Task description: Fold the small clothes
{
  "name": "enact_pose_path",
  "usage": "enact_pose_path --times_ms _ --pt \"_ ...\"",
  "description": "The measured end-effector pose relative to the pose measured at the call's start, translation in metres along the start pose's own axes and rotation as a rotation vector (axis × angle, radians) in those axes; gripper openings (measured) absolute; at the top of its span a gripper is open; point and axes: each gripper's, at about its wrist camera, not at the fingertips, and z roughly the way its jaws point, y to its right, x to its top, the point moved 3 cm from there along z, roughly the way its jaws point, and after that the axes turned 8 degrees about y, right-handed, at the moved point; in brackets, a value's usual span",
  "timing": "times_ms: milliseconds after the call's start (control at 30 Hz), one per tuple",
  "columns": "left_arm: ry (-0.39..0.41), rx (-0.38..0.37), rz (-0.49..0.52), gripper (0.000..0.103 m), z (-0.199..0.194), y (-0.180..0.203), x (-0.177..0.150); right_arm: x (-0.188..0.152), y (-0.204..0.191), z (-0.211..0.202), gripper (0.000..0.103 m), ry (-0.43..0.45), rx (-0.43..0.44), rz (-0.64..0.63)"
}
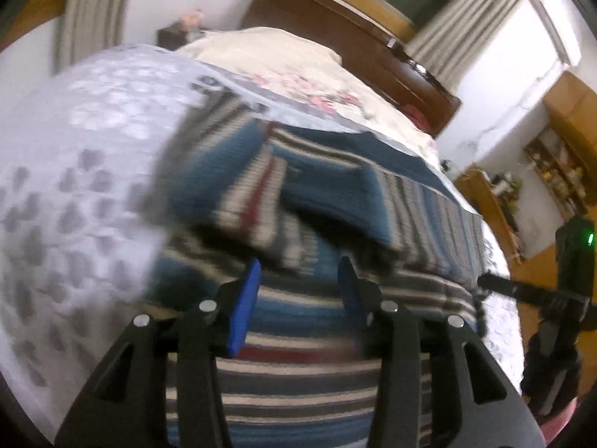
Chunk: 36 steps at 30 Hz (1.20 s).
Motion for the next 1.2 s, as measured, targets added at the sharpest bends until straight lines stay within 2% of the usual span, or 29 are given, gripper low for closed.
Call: enact_pose_path --times_ms 167,300,367,467,533,600,833,933,1000,1100,1200 --pt "-0.033 0.061 -0.017 0.043 0.003 -0.033 0.003 0.026 -0.044 0.055 0.072 -0.082 0.086 0.034" --pt "-0.059 0.042 -0.023 0.044 0.004 -0.049 -0.001 0.03 -0.054 0.098 0.072 -0.149 0.025 0.066" --pt "-0.069 0.032 -0.006 0.044 0.005 -0.053 -0.003 0.028 -0.055 0.109 0.07 -0.154 -0.006 0.077" --pt "-0.082 0.032 0.038 0.044 0.008 -0.051 -0.002 0.027 -0.056 0.114 0.047 -0.139 -0.053 0.064" --pt "-0.084 0.03 0.049 0.044 0.011 -0.049 0.001 0.028 -0.058 0.113 0.023 -0.134 -0.063 0.05" --pt "-0.083 0.027 0.062 0.046 0.011 -0.048 0.004 0.031 -0.063 0.112 0.019 -0.124 -0.028 0.05" --pt "-0.084 0.059 0.045 0.053 0.022 -0.054 0.012 0.047 -0.051 0.067 0.017 -0.018 0.01 0.054" --pt "-0.085 0.048 0.006 0.053 0.024 -0.06 0.012 0.059 -0.038 0.049 0.017 0.043 -0.016 0.068" --pt "-0.081 0.051 0.014 0.053 0.023 -0.06 0.011 0.063 -0.02 0.04 0.017 0.066 -0.056 0.085" --pt "-0.079 0.065 0.032 0.053 0.024 -0.057 0.01 0.06 0.001 0.043 0.02 0.042 -0.09 0.112" --pt "-0.081 0.066 0.028 0.054 0.025 -0.057 0.011 0.051 0.016 0.057 0.034 -0.011 -0.173 0.094"
